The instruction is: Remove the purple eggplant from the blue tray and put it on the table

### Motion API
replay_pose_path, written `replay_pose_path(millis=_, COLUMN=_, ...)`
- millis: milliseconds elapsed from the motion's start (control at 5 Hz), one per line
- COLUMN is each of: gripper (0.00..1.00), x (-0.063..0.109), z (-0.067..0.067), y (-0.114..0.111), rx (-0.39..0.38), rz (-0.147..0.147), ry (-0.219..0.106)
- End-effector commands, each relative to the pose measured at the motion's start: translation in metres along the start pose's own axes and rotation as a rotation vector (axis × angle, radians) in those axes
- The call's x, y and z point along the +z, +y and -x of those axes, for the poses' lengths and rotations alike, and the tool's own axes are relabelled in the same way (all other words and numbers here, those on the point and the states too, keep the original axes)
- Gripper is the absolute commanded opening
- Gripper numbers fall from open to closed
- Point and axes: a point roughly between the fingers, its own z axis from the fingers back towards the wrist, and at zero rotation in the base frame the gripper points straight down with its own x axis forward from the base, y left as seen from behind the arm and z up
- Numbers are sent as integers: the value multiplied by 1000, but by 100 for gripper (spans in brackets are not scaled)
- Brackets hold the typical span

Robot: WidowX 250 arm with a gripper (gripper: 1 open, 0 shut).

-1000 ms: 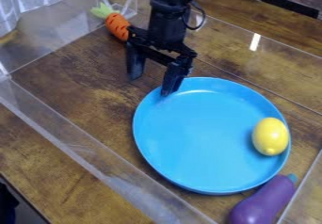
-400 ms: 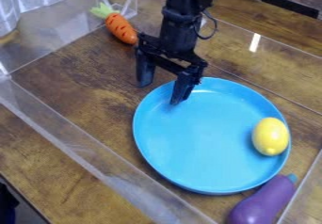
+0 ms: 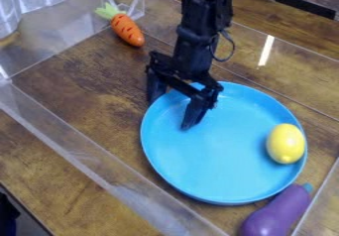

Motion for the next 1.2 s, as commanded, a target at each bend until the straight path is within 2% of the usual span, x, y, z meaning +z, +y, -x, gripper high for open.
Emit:
replay_pose_path(millis=0, gripper=100, x=28, z=4, y=-32, rx=-54, rz=5, ry=-103)
replay_pose_path(millis=200, gripper=100, x=29, z=8, y=-46, rx=-72, rz=6, ry=-117)
replay_pose_path(millis=800, gripper=100, x=19, z=16, y=-92, rx=-150, rz=17, ry=-187)
replay_pose_path(millis=1000, gripper=100, x=12, z=13, y=-94, rx=-158, rz=16, ry=-188)
